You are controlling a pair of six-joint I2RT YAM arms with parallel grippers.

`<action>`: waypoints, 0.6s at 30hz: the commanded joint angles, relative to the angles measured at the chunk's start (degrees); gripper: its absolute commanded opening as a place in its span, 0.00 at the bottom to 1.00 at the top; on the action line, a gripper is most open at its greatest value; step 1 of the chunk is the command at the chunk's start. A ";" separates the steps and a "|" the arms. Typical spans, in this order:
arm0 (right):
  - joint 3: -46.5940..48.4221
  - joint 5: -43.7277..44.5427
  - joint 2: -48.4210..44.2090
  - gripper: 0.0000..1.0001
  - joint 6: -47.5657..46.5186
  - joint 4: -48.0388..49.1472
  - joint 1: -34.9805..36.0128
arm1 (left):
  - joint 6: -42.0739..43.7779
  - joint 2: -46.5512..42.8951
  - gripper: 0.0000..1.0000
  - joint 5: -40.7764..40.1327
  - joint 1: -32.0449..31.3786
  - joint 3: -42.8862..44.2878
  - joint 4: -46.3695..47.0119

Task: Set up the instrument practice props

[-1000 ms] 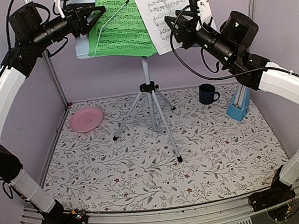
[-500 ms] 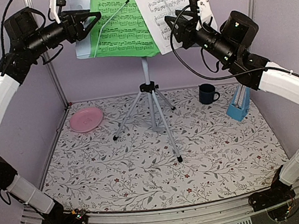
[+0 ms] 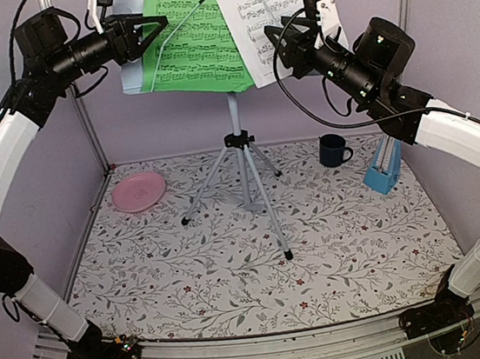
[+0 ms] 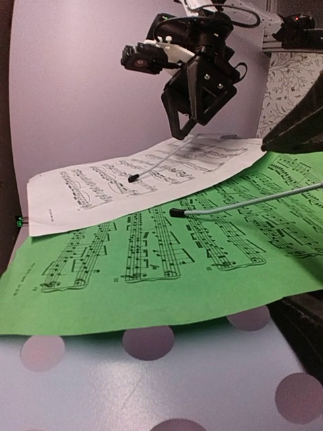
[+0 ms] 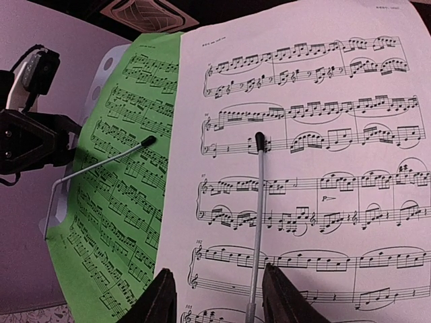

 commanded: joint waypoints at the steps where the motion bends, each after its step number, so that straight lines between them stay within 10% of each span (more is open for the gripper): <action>1: 1.36 -0.54 0.42 0.46 0.69 0.21 0.10 | -1.12 2.26 0.61 5.02 0.33 3.83 0.94; 8: 1.53 -0.69 0.66 0.46 0.59 0.25 0.12 | -0.95 4.10 0.48 4.98 0.31 7.82 1.10; 18: 1.53 -0.66 1.03 0.45 0.85 0.38 0.11 | 0.95 5.70 0.03 -2.75 0.35 10.83 -0.32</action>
